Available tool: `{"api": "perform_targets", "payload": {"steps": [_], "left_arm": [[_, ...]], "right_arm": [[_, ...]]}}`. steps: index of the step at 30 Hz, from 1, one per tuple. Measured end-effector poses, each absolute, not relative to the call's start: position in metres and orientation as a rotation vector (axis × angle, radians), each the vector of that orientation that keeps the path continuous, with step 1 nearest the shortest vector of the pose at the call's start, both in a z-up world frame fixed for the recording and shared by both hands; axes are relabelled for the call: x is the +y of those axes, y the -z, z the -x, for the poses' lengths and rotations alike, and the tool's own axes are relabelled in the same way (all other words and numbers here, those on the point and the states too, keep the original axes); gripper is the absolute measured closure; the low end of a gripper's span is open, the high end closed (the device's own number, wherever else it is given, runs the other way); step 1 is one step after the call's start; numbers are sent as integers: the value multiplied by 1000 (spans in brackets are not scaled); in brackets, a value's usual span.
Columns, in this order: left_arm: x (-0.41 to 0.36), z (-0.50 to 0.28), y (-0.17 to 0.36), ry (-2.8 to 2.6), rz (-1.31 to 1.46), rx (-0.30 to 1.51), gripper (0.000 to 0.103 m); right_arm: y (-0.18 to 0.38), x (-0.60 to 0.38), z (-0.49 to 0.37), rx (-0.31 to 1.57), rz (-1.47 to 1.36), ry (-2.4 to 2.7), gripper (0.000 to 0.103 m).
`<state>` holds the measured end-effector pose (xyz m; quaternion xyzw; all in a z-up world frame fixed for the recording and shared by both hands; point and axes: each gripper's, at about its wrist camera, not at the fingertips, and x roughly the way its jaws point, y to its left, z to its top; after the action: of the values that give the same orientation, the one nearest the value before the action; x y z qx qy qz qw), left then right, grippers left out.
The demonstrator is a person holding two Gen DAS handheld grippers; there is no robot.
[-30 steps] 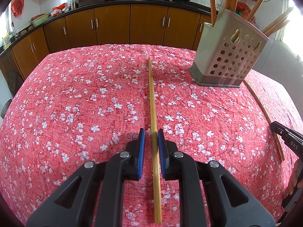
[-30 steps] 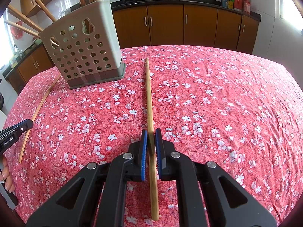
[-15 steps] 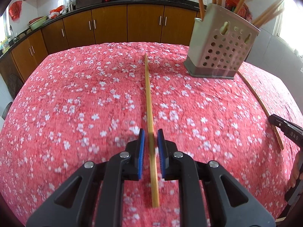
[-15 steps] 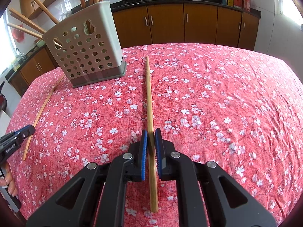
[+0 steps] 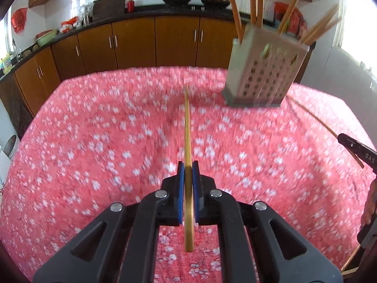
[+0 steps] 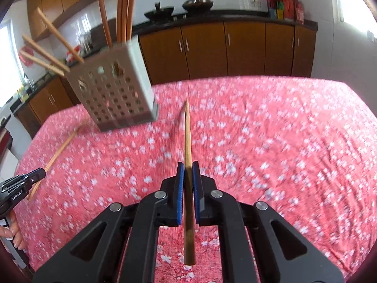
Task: Organize utensils
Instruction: 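Lift both held chopsticks upright and carry them above the holder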
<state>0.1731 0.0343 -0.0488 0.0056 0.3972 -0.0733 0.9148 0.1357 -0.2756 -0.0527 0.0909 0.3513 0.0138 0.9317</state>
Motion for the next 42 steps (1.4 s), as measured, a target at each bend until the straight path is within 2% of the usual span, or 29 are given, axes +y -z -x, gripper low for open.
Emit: {"api": "perform_targets", "payload": {"steps": [11, 24, 42], "left_arm": [[51, -164, -38, 155, 115, 588, 95], [57, -166, -84, 189, 126, 511, 96], [29, -158, -208, 310, 201, 260, 96]], "right_arm": [[-10, -289, -119, 509, -215, -38, 95], [-38, -284, -121, 427, -218, -30, 95], [-156, -259, -118, 69, -258, -125, 95]]}}
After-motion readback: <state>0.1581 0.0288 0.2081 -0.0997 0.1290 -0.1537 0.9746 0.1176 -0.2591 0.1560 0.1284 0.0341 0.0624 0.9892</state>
